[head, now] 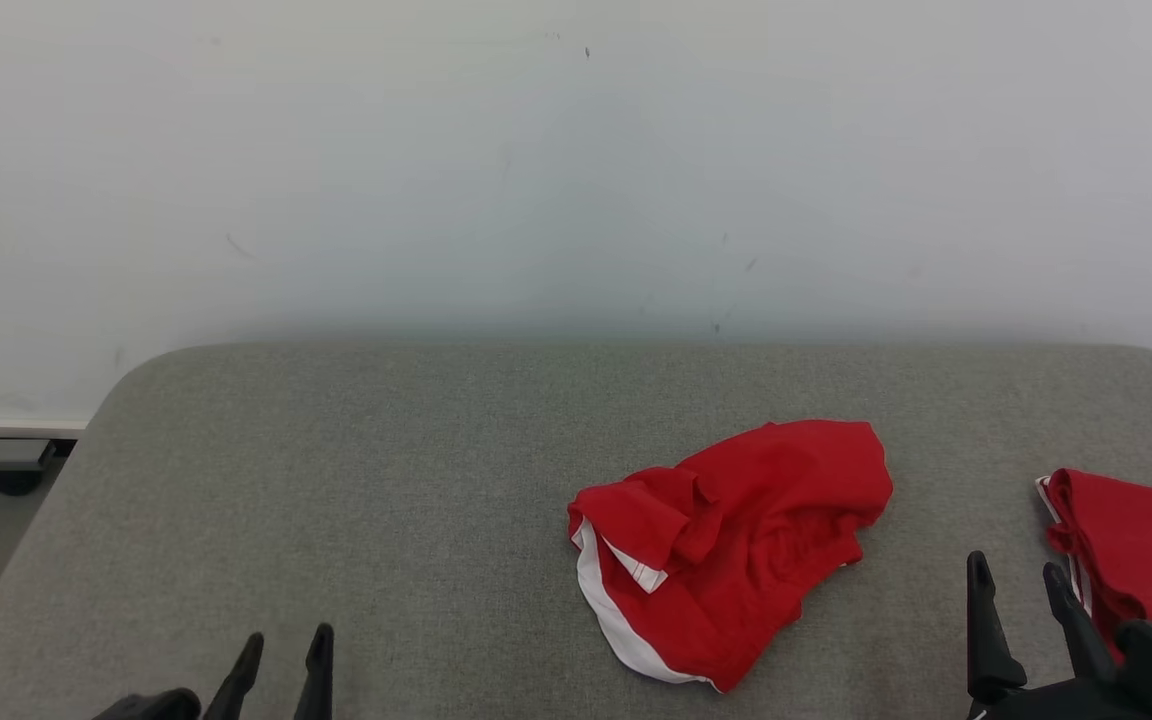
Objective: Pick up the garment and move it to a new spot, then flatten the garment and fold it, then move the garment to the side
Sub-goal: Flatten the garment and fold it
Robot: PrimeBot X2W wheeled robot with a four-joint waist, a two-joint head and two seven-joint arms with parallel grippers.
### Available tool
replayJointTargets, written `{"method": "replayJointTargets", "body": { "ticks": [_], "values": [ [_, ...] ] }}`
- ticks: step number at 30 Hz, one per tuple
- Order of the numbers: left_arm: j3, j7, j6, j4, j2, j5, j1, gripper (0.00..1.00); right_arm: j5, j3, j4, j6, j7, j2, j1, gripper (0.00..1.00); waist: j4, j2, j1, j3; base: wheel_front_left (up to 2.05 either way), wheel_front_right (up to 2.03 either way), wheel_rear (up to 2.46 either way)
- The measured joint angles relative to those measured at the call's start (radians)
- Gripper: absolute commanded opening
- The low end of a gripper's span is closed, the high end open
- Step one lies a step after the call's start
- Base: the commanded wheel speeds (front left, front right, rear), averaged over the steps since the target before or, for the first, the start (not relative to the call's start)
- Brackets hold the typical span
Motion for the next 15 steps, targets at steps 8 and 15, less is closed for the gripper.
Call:
{"method": "replayJointTargets", "body": {
  "ticks": [8,15],
  "values": [
    [-0.084,0.097,0.0,-0.089,0.046,0.051,0.005,1.0,0.0,0.0,0.001,0.0,-0.001,0.001,-0.002,1.0,0.003,0.0,0.0,0.003,0.0,0.0,0.0],
    [-0.059,0.18,0.0,-0.135,0.044,0.073,0.005,1.0,0.0,0.002,0.003,0.0,-0.004,0.002,-0.018,1.0,0.007,0.0,0.0001,0.004,0.0,0.0,0.0]
  ]
}}
